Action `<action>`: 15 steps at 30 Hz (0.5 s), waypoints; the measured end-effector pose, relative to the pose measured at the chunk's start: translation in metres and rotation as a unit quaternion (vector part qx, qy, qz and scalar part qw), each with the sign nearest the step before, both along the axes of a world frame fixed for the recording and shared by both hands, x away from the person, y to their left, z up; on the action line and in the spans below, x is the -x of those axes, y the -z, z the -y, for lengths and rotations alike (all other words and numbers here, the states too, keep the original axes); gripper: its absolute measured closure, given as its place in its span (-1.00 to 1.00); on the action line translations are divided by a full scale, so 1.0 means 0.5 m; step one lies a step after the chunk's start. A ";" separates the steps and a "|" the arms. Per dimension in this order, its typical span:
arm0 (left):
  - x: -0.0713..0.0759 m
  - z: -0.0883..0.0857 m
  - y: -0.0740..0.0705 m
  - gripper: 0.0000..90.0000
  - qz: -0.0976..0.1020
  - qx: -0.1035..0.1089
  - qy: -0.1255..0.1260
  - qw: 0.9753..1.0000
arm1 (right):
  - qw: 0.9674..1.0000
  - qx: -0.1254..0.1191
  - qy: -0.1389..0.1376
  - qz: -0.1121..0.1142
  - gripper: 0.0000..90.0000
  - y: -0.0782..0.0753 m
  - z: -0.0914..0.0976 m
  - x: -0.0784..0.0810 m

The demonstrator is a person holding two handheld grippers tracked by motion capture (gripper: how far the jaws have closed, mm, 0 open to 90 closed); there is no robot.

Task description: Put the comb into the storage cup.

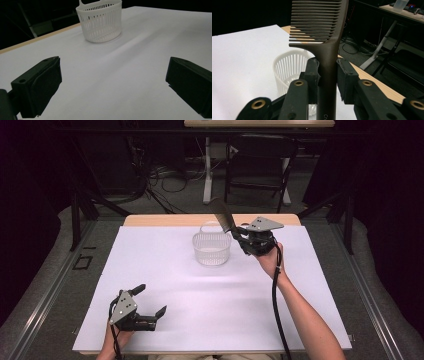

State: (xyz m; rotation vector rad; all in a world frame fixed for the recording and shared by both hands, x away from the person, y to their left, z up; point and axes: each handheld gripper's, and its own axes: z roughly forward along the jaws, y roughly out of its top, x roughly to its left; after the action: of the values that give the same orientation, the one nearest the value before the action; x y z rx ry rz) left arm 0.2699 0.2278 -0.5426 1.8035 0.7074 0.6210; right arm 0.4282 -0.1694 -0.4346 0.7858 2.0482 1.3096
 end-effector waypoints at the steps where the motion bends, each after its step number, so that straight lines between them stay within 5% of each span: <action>1: 0.000 0.000 0.000 -0.98 0.000 0.000 -0.001 1.000 | 1.000 -0.001 0.000 0.001 0.61 0.000 -0.001 -0.001; 15: 0.000 0.000 0.000 -0.98 0.001 -0.001 -0.001 1.000 | 1.000 -0.008 -0.007 0.012 0.61 -0.004 -0.011 -0.010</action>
State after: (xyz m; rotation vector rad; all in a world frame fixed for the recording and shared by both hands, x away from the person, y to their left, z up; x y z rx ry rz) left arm 0.2701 0.2277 -0.5424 1.8039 0.7072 0.6235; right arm 0.4330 -0.1639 -0.4324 0.7623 2.0300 1.3386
